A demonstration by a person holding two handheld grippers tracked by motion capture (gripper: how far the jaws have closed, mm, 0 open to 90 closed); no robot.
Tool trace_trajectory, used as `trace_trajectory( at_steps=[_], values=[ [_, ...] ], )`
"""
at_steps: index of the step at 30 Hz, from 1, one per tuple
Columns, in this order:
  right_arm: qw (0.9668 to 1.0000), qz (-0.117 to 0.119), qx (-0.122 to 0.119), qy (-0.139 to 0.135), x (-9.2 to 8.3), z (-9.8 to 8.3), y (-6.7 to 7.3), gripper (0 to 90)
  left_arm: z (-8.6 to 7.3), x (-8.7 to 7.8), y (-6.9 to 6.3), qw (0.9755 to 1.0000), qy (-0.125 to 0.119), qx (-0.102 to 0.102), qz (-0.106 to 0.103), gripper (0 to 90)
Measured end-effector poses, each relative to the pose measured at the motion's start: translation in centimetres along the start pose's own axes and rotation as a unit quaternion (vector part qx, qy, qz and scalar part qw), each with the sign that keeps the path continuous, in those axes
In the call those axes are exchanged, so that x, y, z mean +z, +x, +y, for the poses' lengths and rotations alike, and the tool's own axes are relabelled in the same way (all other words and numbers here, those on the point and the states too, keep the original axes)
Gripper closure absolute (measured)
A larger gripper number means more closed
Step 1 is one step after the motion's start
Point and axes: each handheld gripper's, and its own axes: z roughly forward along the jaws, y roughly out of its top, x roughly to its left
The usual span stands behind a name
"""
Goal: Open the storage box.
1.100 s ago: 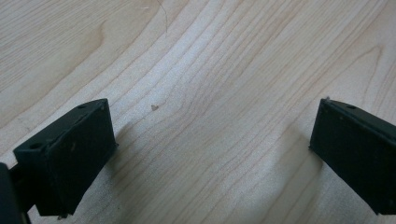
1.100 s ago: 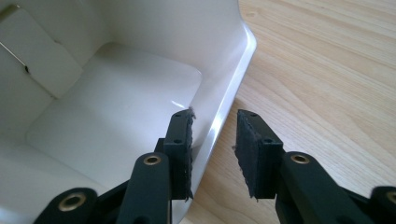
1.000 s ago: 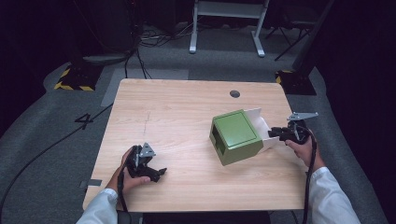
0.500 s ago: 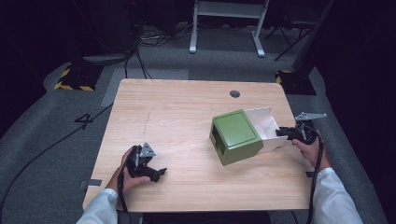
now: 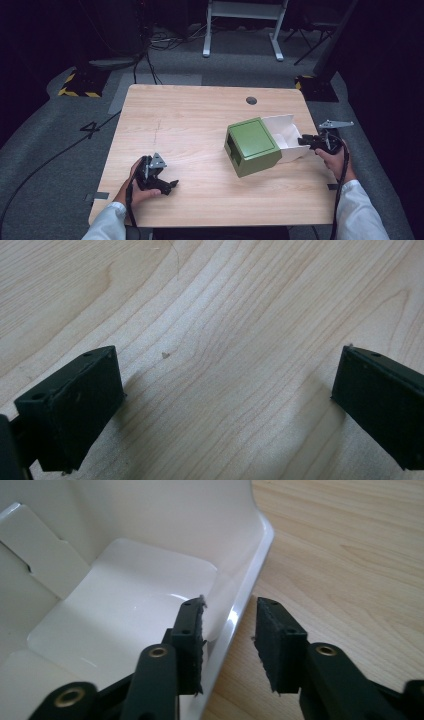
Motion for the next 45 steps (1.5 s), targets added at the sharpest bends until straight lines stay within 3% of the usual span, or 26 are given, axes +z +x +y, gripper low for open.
trace_trajectory(
  at_steps=[3, 5, 10, 16, 22, 26, 35, 45],
  values=[
    [0.9999, -0.005, 0.003, -0.01, -0.4, 0.2, -0.1, 57.9, 0.0, 0.0, 0.0, 1.0, 0.0, 0.0, 0.0, 0.1],
    [0.9995, -0.02, 0.007, -0.025, -1.3, 0.5, -0.2, 51.3, 0.0, 0.0, 0.0, 1.0, 0.0, 0.0, 0.0, 0.1],
    [0.9981, -0.033, 0.004, -0.052, -2.7, 1.1, 0.1, 48.3, 0.0, 0.0, 0.0, 1.0, 0.0, 0.0, 0.0, 0.1],
    [0.9953, -0.054, -0.023, -0.077, -5.0, 1.7, 1.6, 39.8, 0.0, 0.0, 0.0, 1.0, 0.0, 0.0, 0.0, 0.1],
    [0.9921, -0.059, -0.026, -0.108, -7.0, 1.3, 2.6, 31.3, 0.0, 0.0, 0.0, 1.0, 0.0, -0.001, -0.001, 0.1],
    [0.9891, -0.049, -0.043, -0.132, -8.7, 0.7, 4.0, 26.0, 0.0, 0.0, 0.0, 1.0, 0.001, 0.0, -0.001, 0.1],
    [0.9889, -0.035, -0.081, -0.12, -9.3, -0.9, 6.7, 22.0, 0.0, 0.0, 0.0, 1.0, 0.001, 0.001, -0.002, 0.1],
    [0.9889, -0.019, -0.126, -0.077, -7.6, -4.4, 9.8, 18.9, 0.0, 0.0, 0.1, 1.0, 0.001, 0.001, -0.004, 0.0]
  ],
)
